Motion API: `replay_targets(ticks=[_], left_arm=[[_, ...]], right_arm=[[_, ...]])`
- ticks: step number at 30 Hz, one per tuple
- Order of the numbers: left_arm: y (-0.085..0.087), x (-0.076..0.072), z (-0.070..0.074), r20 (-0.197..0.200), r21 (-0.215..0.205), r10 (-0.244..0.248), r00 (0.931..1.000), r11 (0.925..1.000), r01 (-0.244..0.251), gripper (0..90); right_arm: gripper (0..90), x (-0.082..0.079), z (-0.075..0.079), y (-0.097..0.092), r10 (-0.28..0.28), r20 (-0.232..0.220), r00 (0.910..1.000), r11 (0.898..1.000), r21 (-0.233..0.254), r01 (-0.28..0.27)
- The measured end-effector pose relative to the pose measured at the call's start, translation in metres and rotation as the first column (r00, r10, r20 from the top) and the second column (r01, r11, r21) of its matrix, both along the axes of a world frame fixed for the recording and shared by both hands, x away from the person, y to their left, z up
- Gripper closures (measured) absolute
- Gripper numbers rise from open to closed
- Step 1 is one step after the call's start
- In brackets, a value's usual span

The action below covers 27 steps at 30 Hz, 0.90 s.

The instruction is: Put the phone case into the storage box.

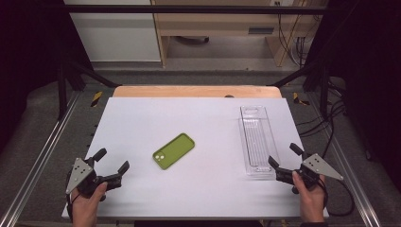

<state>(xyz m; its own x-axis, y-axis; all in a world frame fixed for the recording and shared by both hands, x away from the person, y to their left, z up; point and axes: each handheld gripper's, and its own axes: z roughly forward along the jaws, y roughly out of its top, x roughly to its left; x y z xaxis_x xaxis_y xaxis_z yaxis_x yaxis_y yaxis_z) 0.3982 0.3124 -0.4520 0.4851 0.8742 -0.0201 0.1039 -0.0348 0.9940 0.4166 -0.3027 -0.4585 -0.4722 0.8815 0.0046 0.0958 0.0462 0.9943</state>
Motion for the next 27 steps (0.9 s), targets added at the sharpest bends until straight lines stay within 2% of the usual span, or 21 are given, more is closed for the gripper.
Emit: replay_targets(ticks=[3, 8, 10, 12, 16, 21, 24, 25, 27], left_arm=[[-0.001, 0.0, 0.0, -0.012, -0.003, 0.001, 0.9999, 1.0, -0.002, 2.4], [-0.006, 0.0, 0.0, -0.046, 0.014, 0.0, 0.9989, 0.9999, 0.001, 2.7], [-0.009, 0.0, 0.0, -0.071, 0.029, 0.01, 0.9974, 0.9996, -0.008, 2.7], [-0.016, 0.002, -0.001, -0.095, 0.051, 0.002, 0.9955, 0.9987, 0.002, 2.7], [-0.024, 0.008, 0.0, -0.123, 0.071, -0.003, 0.9924, 0.9974, 0.012, 2.7], [-0.041, 0.021, 0.003, -0.172, 0.131, -0.019, 0.9848, 0.9904, 0.042, 3.1], [-0.049, 0.03, 0.005, -0.214, 0.15, -0.025, 0.9766, 0.9869, 0.058, 3.8], [-0.053, 0.035, 0.007, -0.24, 0.176, -0.016, 0.9707, 0.9827, 0.06, 4.0], [-0.057, 0.039, 0.01, -0.253, 0.197, -0.02, 0.9671, 0.9778, 0.071, 4.8]], right_arm=[[4.3, -0.003, -0.001, -0.003, -0.018, 0.001, 0.9998, 1.0, 0.008, 0.018], [4.0, -0.006, -0.002, -0.003, -0.036, -0.002, 0.9994, 0.999, -0.008, 0.036], [4.0, -0.008, -0.002, -0.005, -0.048, 0.002, 0.9989, 0.999, -0.002, 0.048], [3.7, -0.009, -0.001, -0.007, -0.059, 0.004, 0.9982, 0.998, 0.005, 0.059], [3.4, -0.01, -0.002, -0.008, -0.062, 0.002, 0.9981, 0.998, 0.003, 0.062], [3.1, -0.009, -0.002, -0.007, -0.055, 0.002, 0.9985, 0.998, 0.003, 0.055], [3.0, -0.008, -0.003, -0.006, -0.05, -0.002, 0.9988, 0.999, -0.011, 0.05], [3.0, -0.008, -0.004, -0.006, -0.048, -0.002, 0.9988, 0.999, -0.013, 0.048], [3.0, -0.009, -0.004, -0.003, -0.041, -0.006, 0.9991, 0.999, -0.024, 0.041]])
